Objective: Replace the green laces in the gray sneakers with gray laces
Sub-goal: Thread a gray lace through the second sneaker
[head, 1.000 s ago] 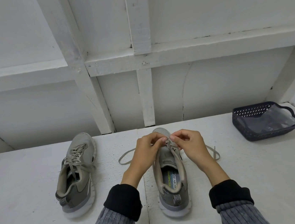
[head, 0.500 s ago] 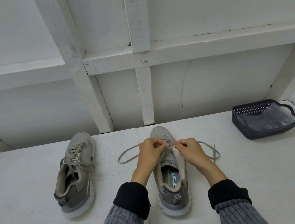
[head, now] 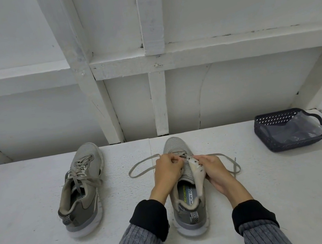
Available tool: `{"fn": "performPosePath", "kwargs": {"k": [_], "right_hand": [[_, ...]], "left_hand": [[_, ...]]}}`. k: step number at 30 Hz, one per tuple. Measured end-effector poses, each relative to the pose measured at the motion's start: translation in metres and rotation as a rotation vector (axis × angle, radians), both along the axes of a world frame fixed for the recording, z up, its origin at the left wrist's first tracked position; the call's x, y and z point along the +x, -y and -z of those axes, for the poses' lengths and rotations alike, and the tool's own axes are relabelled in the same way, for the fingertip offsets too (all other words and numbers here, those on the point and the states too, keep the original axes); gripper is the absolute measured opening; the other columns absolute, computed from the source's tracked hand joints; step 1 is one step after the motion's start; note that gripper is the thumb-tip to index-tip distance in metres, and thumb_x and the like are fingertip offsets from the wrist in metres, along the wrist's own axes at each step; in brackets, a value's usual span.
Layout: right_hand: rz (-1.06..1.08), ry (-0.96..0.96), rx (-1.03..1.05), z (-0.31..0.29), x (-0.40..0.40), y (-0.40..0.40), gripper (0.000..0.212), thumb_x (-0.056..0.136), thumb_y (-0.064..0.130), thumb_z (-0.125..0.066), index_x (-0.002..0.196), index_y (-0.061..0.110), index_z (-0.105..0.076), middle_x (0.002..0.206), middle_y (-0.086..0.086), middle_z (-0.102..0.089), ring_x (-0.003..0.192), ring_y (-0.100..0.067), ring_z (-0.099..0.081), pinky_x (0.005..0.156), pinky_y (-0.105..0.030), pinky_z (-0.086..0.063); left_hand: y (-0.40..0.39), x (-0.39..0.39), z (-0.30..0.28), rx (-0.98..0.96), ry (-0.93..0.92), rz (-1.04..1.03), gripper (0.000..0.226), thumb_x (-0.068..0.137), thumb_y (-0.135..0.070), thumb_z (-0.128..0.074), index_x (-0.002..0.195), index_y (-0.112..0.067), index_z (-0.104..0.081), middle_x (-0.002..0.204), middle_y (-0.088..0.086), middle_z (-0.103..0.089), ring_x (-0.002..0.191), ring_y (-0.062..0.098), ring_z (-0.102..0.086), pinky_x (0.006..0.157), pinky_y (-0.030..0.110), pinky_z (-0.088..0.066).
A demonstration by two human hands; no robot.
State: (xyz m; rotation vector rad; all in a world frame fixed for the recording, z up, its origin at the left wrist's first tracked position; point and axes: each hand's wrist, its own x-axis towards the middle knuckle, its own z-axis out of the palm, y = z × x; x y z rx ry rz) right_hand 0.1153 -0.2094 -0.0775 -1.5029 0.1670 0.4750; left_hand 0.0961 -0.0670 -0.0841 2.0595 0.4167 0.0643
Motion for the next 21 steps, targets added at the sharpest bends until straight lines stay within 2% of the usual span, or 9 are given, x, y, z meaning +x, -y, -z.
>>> {"fn": "performPosePath", "kwargs": {"k": [3, 6, 10, 11, 13, 16, 18, 21], "right_hand": [[0.007, -0.009, 0.024, -0.001, -0.001, -0.001, 0.031, 0.098, 0.005, -0.043, 0.089, 0.016, -0.070, 0.087, -0.005, -0.071, 0.081, -0.014, -0.064, 0.072, -0.025, -0.050], [0.004, -0.013, 0.031, -0.001, -0.001, 0.000, 0.028, 0.097, 0.006, -0.045, 0.093, 0.013, -0.071, 0.088, -0.008, -0.072, 0.082, -0.014, -0.064, 0.075, -0.026, -0.050], [0.000, -0.017, 0.028, 0.002, 0.000, 0.000, 0.024, 0.095, 0.010, -0.049, 0.094, 0.002, -0.072, 0.094, -0.023, -0.069, 0.085, -0.019, -0.062, 0.079, -0.031, -0.048], [0.002, -0.016, 0.034, 0.003, 0.001, 0.000, 0.024, 0.095, 0.012, -0.050, 0.098, -0.001, -0.071, 0.094, -0.025, -0.067, 0.085, -0.020, -0.060, 0.078, -0.032, -0.047], [0.007, -0.005, 0.055, 0.004, 0.003, -0.001, 0.024, 0.096, 0.015, -0.052, 0.102, 0.002, -0.071, 0.090, -0.017, -0.067, 0.082, -0.020, -0.059, 0.073, -0.031, -0.048], [0.019, 0.025, 0.042, 0.007, 0.008, -0.002, 0.018, 0.097, 0.018, -0.056, 0.098, 0.007, -0.070, 0.086, -0.009, -0.067, 0.076, -0.017, -0.060, 0.065, -0.027, -0.050], [0.024, 0.037, 0.008, 0.010, 0.011, -0.004, 0.011, 0.095, 0.015, -0.059, 0.092, 0.008, -0.068, 0.081, -0.007, -0.067, 0.070, -0.014, -0.060, 0.059, -0.023, -0.050], [0.083, 0.088, -0.039, 0.015, 0.014, -0.004, 0.008, 0.094, 0.011, -0.060, 0.092, 0.006, -0.066, 0.082, -0.008, -0.065, 0.073, -0.016, -0.060, 0.061, -0.024, -0.051]], "left_hand": [[-0.001, 0.002, 0.000, 0.034, -0.002, 0.055, 0.019, 0.090, -0.016, -0.062, 0.072, -0.020, -0.066, 0.053, -0.010, -0.059, 0.050, 0.002, -0.054, 0.056, 0.020, -0.043], [0.000, 0.002, 0.000, 0.100, 0.000, 0.111, 0.018, 0.091, -0.018, -0.061, 0.074, -0.016, -0.066, 0.050, -0.010, -0.054, 0.050, 0.006, -0.051, 0.056, 0.022, -0.044], [0.001, 0.004, 0.002, 0.123, 0.007, 0.122, 0.018, 0.091, -0.019, -0.061, 0.077, -0.011, -0.068, 0.054, -0.005, -0.055, 0.055, 0.013, -0.052, 0.060, 0.029, -0.047], [0.001, 0.005, 0.003, 0.116, 0.004, 0.121, 0.017, 0.092, -0.021, -0.062, 0.078, -0.012, -0.069, 0.056, -0.005, -0.057, 0.056, 0.012, -0.052, 0.059, 0.028, -0.045], [0.000, 0.009, 0.004, 0.094, 0.006, 0.115, 0.016, 0.092, -0.025, -0.063, 0.082, -0.015, -0.071, 0.063, -0.005, -0.062, 0.060, 0.011, -0.056, 0.058, 0.025, -0.042], [0.001, 0.012, 0.006, 0.060, 0.017, 0.113, 0.014, 0.093, -0.027, -0.064, 0.089, -0.017, -0.073, 0.073, -0.007, -0.066, 0.067, 0.010, -0.059, 0.060, 0.023, -0.042], [0.002, 0.011, 0.006, 0.000, 0.049, 0.092, 0.010, 0.093, -0.023, -0.064, 0.089, -0.017, -0.072, 0.073, -0.008, -0.065, 0.064, 0.005, -0.058, 0.056, 0.014, -0.040], [0.000, 0.004, 0.007, -0.092, 0.121, 0.049, 0.008, 0.093, -0.016, -0.064, 0.088, -0.018, -0.069, 0.081, -0.006, -0.068, 0.071, 0.001, -0.058, 0.057, 0.005, -0.041]]}}
